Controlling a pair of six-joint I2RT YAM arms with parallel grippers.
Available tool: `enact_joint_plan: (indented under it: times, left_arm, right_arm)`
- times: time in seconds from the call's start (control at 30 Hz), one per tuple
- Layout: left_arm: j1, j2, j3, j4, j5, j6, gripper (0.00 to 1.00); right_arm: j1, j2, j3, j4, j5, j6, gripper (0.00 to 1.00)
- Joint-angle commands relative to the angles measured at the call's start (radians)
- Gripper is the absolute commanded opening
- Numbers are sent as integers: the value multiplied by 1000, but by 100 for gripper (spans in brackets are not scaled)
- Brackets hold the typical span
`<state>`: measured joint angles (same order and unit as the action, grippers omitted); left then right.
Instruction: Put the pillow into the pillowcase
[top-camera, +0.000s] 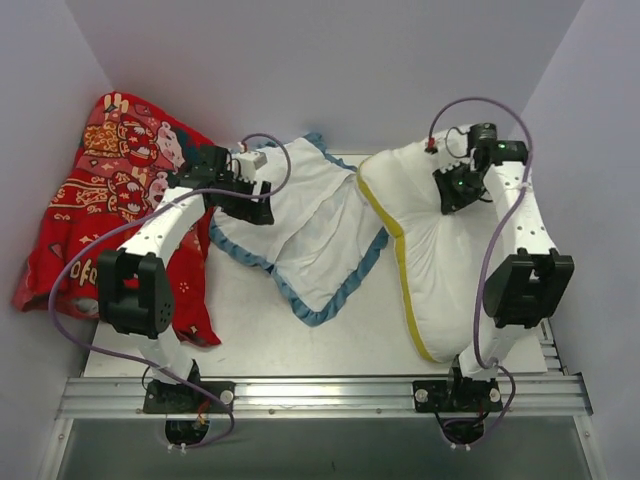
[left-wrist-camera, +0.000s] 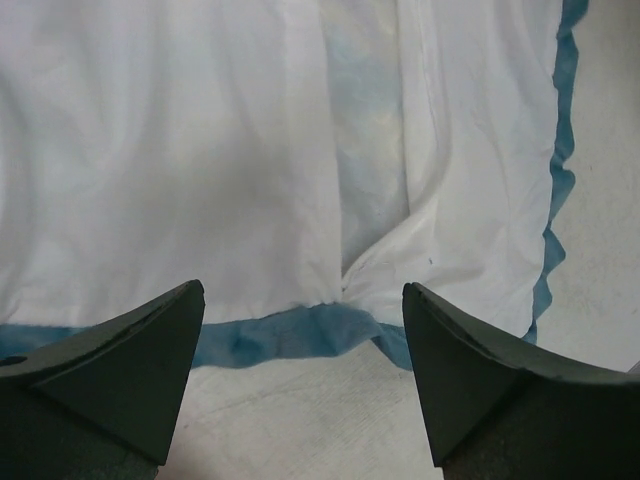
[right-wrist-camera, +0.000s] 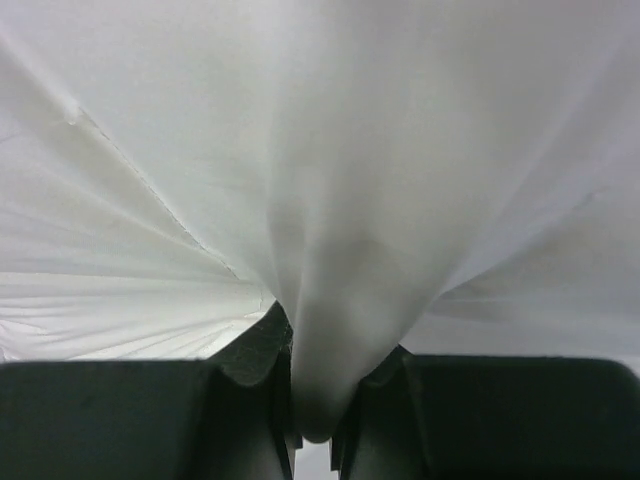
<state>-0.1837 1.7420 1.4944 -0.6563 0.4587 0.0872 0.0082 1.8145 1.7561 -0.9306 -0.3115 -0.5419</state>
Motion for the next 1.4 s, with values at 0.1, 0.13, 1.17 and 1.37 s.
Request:
enact_joint_plan:
  times: [0.1,0.13,1.17,1.37]
  left_arm:
    - [-223,5,-137,89,-3,172,88]
    - [-240,19,-149,99,-5,178,87]
    - [-396,42,26,38,-308,134,81]
    - [-398,171,98,46,-385,155,81]
  right_arm:
    - [-59,-110,183,-47,-75,-134,0]
    - [-60,-106,203,-47,-71,-144,0]
    - [125,-129,-385,70,69,100,0]
    - [170,-11,-418,102,143,160,0]
